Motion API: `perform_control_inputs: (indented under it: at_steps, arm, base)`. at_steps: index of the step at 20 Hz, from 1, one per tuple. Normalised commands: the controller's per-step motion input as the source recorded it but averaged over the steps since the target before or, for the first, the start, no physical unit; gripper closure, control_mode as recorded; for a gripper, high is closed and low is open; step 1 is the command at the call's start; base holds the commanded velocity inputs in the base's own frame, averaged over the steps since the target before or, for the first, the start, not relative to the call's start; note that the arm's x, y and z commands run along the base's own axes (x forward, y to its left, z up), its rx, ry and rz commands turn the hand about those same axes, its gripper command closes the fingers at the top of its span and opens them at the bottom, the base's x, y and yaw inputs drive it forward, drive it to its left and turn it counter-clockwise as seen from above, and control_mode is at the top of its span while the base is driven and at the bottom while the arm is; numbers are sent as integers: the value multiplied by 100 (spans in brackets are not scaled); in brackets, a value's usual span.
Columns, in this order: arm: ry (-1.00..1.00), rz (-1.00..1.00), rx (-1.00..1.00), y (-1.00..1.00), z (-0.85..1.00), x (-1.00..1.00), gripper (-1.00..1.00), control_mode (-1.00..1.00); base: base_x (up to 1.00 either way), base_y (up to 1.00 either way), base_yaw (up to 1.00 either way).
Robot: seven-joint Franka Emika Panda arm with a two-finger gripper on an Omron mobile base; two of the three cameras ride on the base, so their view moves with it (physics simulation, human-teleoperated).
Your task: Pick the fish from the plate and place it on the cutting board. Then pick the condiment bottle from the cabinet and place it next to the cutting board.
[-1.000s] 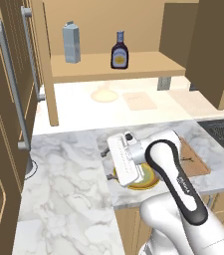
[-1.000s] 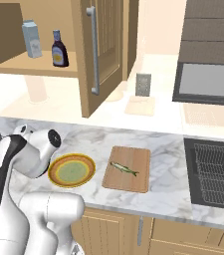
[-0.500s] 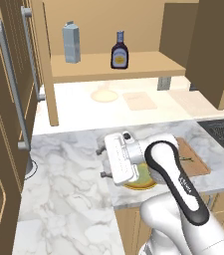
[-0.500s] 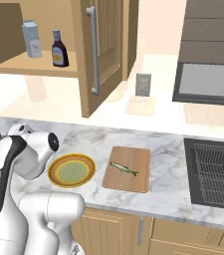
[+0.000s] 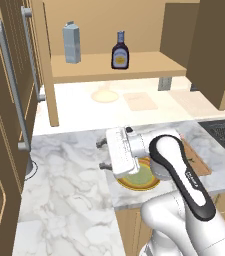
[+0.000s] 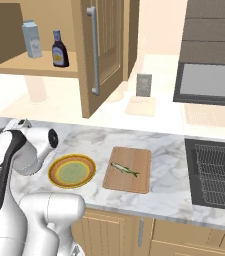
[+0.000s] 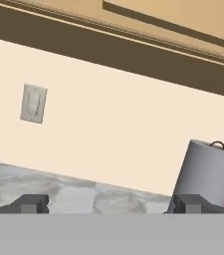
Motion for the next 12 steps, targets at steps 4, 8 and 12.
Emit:
perform_control_inputs:
  at_steps: [4,8,12]
  arm:
    - [8,0,-2,0,47,0,-100,-100]
    - [8,0,-2,0,47,0,-100,-100]
    - [5,0,-2,0,42,0,-100,-100]
  base:
    - [0,0,0]
    - [0,0,0]
    - [0,0,0]
